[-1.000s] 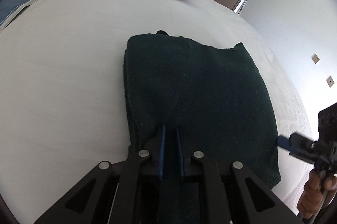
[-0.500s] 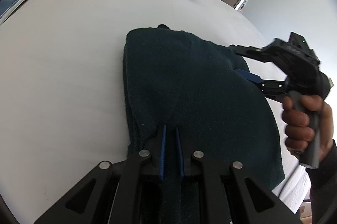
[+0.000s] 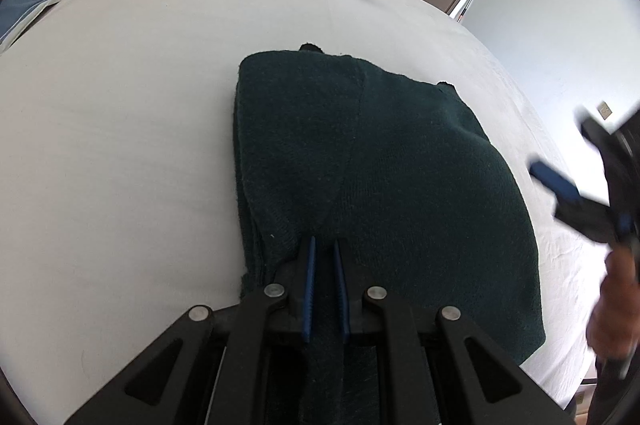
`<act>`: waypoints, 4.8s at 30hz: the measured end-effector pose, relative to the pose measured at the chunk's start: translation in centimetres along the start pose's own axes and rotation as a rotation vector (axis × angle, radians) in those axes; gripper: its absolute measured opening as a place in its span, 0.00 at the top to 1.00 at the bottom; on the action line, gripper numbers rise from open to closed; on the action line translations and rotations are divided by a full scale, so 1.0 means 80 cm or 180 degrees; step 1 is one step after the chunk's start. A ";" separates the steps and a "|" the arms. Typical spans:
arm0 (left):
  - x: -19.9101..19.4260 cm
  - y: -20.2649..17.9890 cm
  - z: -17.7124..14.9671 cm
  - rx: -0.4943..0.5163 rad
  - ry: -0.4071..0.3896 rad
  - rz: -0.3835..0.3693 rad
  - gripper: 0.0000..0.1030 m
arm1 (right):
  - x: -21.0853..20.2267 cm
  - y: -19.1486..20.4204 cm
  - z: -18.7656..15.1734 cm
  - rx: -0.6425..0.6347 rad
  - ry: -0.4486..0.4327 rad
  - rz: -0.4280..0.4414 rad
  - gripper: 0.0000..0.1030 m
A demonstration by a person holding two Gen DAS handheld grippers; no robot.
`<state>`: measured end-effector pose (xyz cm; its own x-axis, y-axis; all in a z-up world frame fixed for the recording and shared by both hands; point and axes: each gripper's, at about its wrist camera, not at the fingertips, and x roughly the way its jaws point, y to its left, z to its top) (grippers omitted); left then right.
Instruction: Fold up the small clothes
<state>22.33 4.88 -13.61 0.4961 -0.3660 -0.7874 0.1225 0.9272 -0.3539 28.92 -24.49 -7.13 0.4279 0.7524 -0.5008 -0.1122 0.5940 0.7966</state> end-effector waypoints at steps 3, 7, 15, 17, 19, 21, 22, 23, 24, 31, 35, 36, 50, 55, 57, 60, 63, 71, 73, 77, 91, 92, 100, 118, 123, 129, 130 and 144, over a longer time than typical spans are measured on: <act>0.001 -0.003 -0.001 0.0023 -0.0007 0.0037 0.87 | 0.003 -0.003 -0.049 -0.0095 0.0277 0.0009 0.46; 0.002 -0.008 -0.002 0.0063 -0.0008 0.0089 0.87 | 0.027 -0.040 -0.097 -0.0053 0.0492 -0.0227 0.49; 0.002 -0.017 -0.003 0.0114 -0.0035 0.0152 0.87 | 0.008 -0.007 -0.100 -0.0116 0.0290 0.0040 0.52; 0.002 -0.018 -0.004 0.0114 -0.0044 0.0157 0.87 | 0.008 -0.007 -0.124 -0.0209 0.0399 -0.0087 0.41; 0.003 -0.019 -0.004 0.0113 -0.0044 0.0157 0.87 | 0.020 -0.028 -0.135 -0.0168 0.0489 -0.0266 0.40; 0.003 -0.018 -0.005 0.0106 -0.0046 0.0140 0.87 | 0.019 -0.028 -0.139 -0.0186 0.0413 -0.0201 0.41; 0.003 -0.017 -0.005 0.0088 -0.0041 0.0122 0.87 | 0.016 -0.024 -0.137 -0.0176 0.0423 -0.0223 0.41; 0.002 -0.016 -0.004 0.0060 -0.0035 0.0099 0.87 | 0.010 -0.020 -0.135 -0.0166 0.0414 -0.0247 0.41; 0.000 -0.013 -0.003 0.0022 -0.0041 0.0058 0.88 | 0.006 -0.015 -0.133 -0.0177 0.0374 -0.0269 0.40; -0.062 0.024 0.012 -0.0295 -0.0259 -0.0105 0.44 | -0.076 -0.023 -0.089 -0.0173 -0.0157 -0.0418 0.32; -0.057 0.065 0.030 -0.0571 -0.0174 -0.0143 0.39 | -0.081 -0.059 -0.060 0.0078 -0.0172 -0.0601 0.31; -0.046 0.074 0.034 -0.0651 -0.0066 -0.0279 0.39 | -0.077 -0.070 -0.054 0.0159 -0.0152 -0.0644 0.31; 0.029 0.112 0.060 -0.1309 0.0591 -0.1146 0.43 | -0.002 -0.118 -0.022 0.0503 0.0125 -0.0349 0.31; 0.043 0.089 0.057 -0.1306 0.0696 -0.1149 0.64 | 0.012 -0.110 -0.023 0.0430 0.0161 -0.0509 0.36; 0.047 0.080 0.058 -0.1304 0.0686 -0.1118 0.68 | 0.012 -0.106 -0.025 0.0416 0.0159 -0.0610 0.42; 0.041 0.067 0.059 -0.1160 0.0627 -0.0954 0.74 | 0.016 -0.094 -0.026 0.0335 0.0149 -0.0796 0.50; 0.030 0.048 0.066 -0.0963 0.0567 -0.0700 0.77 | 0.016 -0.071 -0.028 0.0113 0.0124 -0.1053 0.58; -0.042 -0.003 0.062 -0.0675 0.0352 -0.0676 0.79 | -0.031 0.011 -0.052 -0.0278 -0.0061 -0.1167 0.63; -0.067 -0.023 0.050 -0.0534 0.0293 -0.0683 0.79 | -0.054 0.026 -0.067 -0.0280 -0.0118 -0.1111 0.63; -0.110 -0.061 0.012 -0.0329 0.0261 -0.0753 0.78 | -0.113 0.050 -0.116 -0.0296 -0.0252 -0.1044 0.63; -0.121 -0.115 -0.111 -0.0070 0.0424 -0.0684 0.78 | -0.189 0.033 -0.302 -0.0132 -0.0322 -0.1309 0.63; -0.119 -0.114 -0.113 -0.0081 0.0422 -0.0674 0.78 | -0.189 0.031 -0.308 -0.0168 -0.0309 -0.1348 0.63; -0.104 -0.100 -0.127 -0.0024 0.0385 -0.0508 0.78 | -0.183 0.004 -0.305 -0.0105 -0.0237 -0.1510 0.63; -0.111 -0.053 -0.145 -0.0371 0.0310 -0.0599 0.73 | -0.198 -0.062 -0.328 0.0378 -0.0443 -0.1003 0.50; -0.156 -0.043 -0.140 -0.0281 0.0055 -0.0439 0.73 | -0.233 -0.052 -0.339 0.0270 -0.0559 -0.1126 0.47; -0.190 -0.084 -0.148 0.0043 -0.0181 -0.0505 0.73 | -0.296 -0.023 -0.354 0.0284 -0.0895 -0.0997 0.45; -0.189 -0.095 -0.150 0.0100 -0.0194 -0.0557 0.73 | -0.299 -0.014 -0.354 0.0227 -0.0913 -0.0929 0.45; -0.110 -0.112 -0.170 0.0226 0.0199 -0.0421 0.74 | -0.262 -0.040 -0.337 0.0287 -0.0742 -0.0572 0.55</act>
<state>5.18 -1.31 -10.39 0.4174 -0.4874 -0.7669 0.2447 0.8731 -0.4217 -3.88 -34.53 -8.32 0.6291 0.5457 -0.5536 0.0595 0.6762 0.7343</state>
